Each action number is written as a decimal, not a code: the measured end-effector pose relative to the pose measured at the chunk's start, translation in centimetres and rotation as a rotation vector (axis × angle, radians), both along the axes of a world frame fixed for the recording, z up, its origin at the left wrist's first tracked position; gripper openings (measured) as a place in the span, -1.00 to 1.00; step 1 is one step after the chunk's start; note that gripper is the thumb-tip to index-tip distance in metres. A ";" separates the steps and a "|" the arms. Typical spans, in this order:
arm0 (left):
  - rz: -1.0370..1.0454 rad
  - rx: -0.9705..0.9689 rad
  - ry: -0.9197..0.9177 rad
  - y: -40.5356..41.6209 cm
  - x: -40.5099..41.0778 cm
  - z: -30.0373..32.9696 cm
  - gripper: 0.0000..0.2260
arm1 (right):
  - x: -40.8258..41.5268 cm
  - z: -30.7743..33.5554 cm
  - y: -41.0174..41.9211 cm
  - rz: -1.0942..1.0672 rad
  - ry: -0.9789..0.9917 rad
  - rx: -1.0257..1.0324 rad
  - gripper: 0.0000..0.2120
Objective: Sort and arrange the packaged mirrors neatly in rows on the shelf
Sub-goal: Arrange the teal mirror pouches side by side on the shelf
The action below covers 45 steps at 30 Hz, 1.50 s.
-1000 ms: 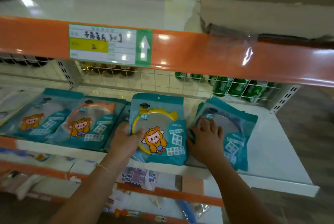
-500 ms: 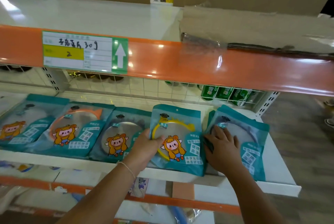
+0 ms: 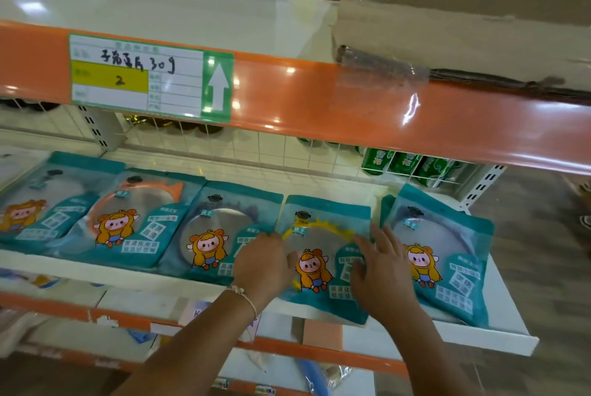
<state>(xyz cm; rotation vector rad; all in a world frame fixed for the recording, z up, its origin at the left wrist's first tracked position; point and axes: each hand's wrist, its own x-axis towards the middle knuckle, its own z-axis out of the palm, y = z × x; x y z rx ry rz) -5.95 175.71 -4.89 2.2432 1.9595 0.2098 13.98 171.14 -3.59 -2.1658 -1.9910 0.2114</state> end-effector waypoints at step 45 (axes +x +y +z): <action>-0.206 -0.043 0.118 2.0 -6.3 -2.6 -0.23 | -5.2 -4.3 1.1 0.168 -0.069 -0.104 -0.24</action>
